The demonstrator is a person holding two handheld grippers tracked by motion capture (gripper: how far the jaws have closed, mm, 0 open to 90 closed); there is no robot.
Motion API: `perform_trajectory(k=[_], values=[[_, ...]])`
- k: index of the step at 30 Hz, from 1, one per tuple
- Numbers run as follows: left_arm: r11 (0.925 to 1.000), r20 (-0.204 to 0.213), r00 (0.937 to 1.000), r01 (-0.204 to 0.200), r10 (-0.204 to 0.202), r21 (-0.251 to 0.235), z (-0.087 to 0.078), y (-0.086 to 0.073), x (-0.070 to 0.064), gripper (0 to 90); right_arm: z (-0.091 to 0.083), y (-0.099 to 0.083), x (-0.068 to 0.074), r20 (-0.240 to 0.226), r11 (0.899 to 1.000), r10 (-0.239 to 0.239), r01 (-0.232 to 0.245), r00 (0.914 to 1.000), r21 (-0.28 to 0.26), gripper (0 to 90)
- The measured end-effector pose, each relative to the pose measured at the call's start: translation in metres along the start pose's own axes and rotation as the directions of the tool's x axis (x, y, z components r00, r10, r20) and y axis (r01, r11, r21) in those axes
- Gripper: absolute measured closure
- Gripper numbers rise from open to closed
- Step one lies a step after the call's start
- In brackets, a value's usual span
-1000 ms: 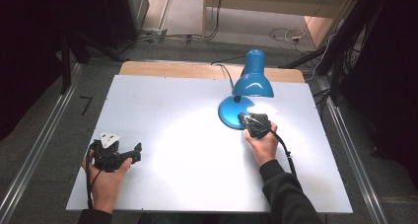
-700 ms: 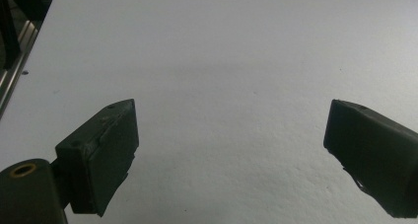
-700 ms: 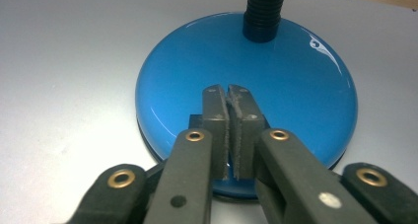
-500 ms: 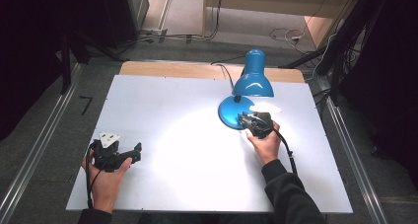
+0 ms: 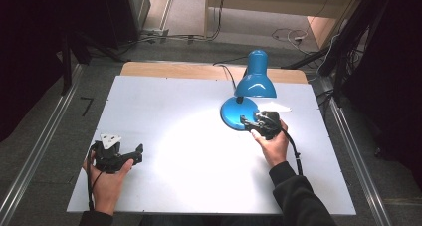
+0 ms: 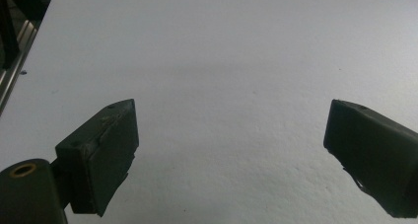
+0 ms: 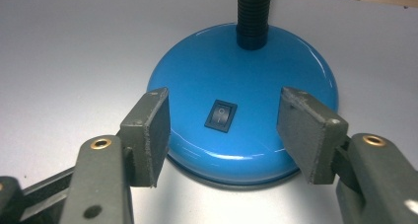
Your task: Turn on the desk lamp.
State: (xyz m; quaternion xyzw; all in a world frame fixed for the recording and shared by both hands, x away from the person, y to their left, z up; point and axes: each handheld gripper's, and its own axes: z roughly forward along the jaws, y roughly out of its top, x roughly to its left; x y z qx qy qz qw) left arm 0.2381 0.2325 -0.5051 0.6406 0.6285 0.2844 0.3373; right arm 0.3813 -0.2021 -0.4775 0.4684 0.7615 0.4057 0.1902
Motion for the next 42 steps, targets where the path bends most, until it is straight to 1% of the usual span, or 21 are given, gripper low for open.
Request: perform_trajectory(k=[3,7,10,17,35,42], values=[[1.0,-0.001,1.0,0.001,-0.001,0.0,0.0,0.0,0.0,7.3,-0.002,0.0,0.0,-0.004,1.0,0.005,-0.005,1.0,0.009,32.4],[1.0,-0.001,1.0,0.0,0.0,0.0,-0.001,0.0,0.0,7.3,-0.006,0.0,0.0,-0.003,1.0,-0.001,0.001,1.0,0.014,29.0],[1.0,0.0,1.0,-0.001,0.001,0.0,-0.001,0.0,0.0,7.3,-0.009,0.0,-0.002,-0.003,1.0,-0.001,0.001,1.0,0.009,26.9],[1.0,0.001,1.0,0.0,0.0,-0.001,-0.001,0.0,0.0,7.3,-0.013,-0.003,-0.005,-0.002,1.0,0.01,-0.01,0.9999,0.015,25.6],[1.0,0.002,1.0,-0.001,0.001,-0.001,-0.001,0.0,0.0,7.3,-0.025,-0.008,-0.009,-0.007,1.0,0.002,-0.002,1.0,0.013,23.9],[1.0,0.004,1.0,-0.002,0.002,0.0,-0.001,0.0,-0.001,7.3,-0.029,-0.011,-0.012,0.003,1.0,0.0,0.0,1.0,0.018,23.2]])
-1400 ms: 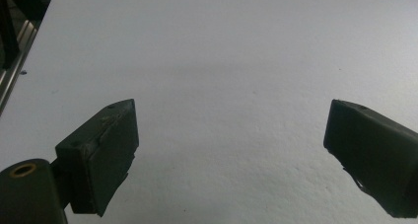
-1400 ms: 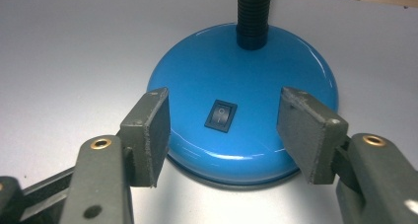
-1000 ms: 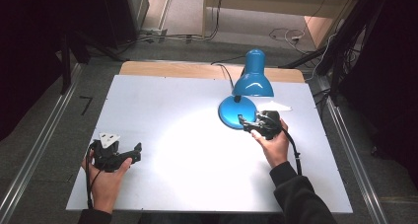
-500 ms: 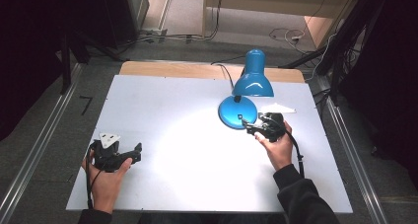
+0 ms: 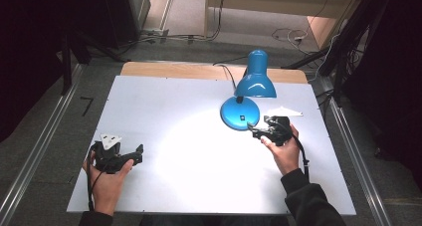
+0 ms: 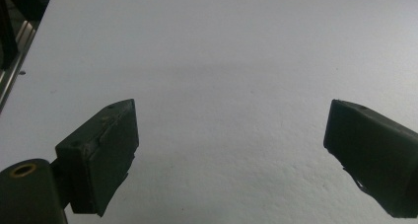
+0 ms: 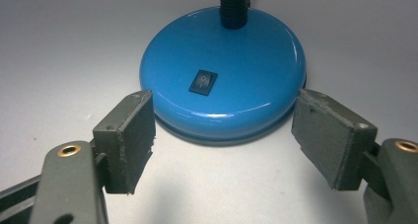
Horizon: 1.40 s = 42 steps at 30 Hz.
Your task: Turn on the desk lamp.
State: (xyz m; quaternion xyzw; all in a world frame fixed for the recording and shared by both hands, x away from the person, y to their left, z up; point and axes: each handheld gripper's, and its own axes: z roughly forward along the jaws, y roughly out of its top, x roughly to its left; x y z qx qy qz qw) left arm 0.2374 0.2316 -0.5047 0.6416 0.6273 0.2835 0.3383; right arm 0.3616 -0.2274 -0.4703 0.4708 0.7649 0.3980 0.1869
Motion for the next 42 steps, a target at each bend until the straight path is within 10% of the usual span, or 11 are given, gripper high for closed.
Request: perform_trajectory(k=[42], values=[[1.0,0.001,1.0,0.0,0.0,0.001,0.0,0.0,0.0,7.3,-0.022,-0.014,-0.015,0.017,1.0,0.018,-0.018,0.9997,-0.012,19.7]])
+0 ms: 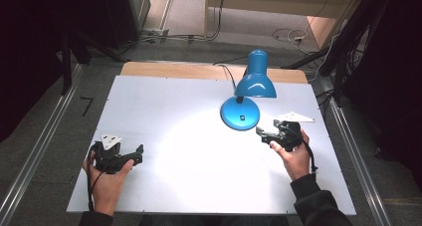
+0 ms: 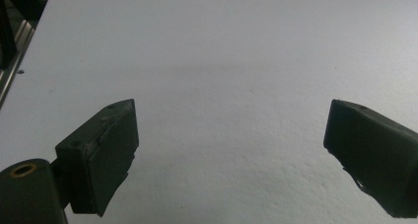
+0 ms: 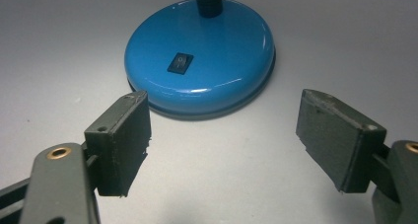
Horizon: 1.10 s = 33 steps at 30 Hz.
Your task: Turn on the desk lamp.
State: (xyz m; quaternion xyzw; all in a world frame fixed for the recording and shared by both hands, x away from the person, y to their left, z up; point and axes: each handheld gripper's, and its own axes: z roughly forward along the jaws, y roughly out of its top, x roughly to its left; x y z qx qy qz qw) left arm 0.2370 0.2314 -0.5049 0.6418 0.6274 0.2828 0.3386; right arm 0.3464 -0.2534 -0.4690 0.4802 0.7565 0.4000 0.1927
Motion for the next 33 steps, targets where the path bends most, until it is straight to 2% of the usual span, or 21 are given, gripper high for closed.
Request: perform_trajectory(k=[33], values=[[1.0,0.001,1.0,-0.004,0.004,0.001,-0.001,0.0,0.0,7.3,-0.032,-0.019,-0.022,0.027,1.0,0.024,-0.024,0.9993,-0.002,18.6]])
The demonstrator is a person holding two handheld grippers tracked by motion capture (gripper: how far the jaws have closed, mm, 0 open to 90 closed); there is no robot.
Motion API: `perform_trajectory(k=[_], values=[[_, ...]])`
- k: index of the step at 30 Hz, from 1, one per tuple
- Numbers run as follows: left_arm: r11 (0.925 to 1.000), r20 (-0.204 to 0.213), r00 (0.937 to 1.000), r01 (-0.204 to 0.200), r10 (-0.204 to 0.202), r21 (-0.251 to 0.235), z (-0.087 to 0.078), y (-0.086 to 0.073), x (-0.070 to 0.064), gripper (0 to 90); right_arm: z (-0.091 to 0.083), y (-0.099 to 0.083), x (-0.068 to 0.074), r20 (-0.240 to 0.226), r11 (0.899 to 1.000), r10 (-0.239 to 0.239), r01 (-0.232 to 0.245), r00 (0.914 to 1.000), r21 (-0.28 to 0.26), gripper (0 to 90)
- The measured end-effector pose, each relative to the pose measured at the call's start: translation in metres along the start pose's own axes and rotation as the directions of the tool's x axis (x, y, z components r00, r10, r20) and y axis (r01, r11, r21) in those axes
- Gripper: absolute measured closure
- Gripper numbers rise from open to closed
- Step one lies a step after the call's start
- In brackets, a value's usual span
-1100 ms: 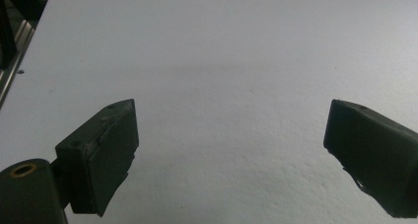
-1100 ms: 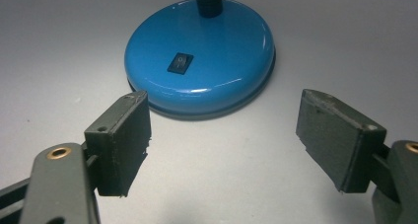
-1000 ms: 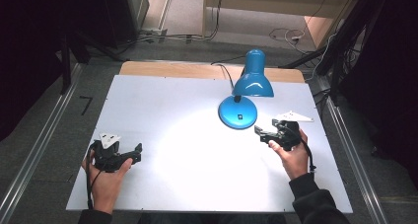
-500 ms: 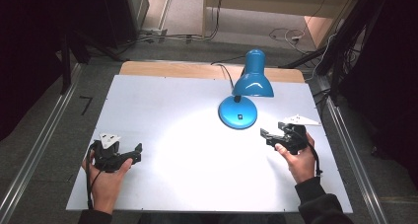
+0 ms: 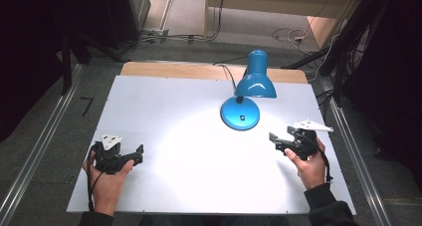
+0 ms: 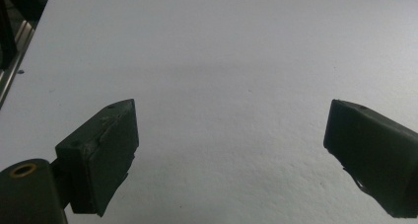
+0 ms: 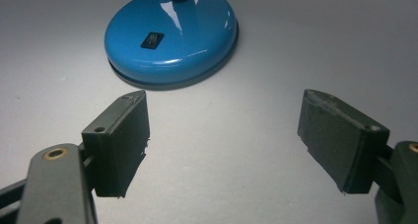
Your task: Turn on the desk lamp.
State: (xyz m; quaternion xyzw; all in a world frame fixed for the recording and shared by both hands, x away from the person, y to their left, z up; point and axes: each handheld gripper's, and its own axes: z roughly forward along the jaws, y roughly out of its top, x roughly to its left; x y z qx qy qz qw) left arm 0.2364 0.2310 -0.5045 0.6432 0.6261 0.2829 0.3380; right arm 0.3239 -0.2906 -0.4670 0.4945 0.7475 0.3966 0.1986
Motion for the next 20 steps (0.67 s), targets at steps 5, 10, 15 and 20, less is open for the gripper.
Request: perform_trajectory(k=[5,10,15,20], values=[[1.0,0.001,1.0,0.0,0.0,0.0,0.0,0.0,0.0,7.3,-0.003,-0.005,-0.004,0.007,1.0,0.006,-0.006,1.0,0.003,18.5],[1.0,-0.001,1.0,-0.001,0.001,0.0,0.0,0.0,0.0,7.3,-0.01,-0.011,-0.012,0.025,1.0,0.016,-0.016,0.9995,-0.001,18.5],[1.0,0.0,1.0,0.003,-0.003,0.002,-0.001,-0.001,0.001,7.3,-0.022,-0.023,-0.024,0.052,0.999,0.041,-0.041,0.9978,0.001,17.7],[1.0,-0.003,1.0,0.005,-0.005,0.002,-0.001,-0.001,0.002,7.3,-0.041,-0.046,-0.049,0.121,0.995,0.1,-0.101,0.9876,0.002,15.8]])
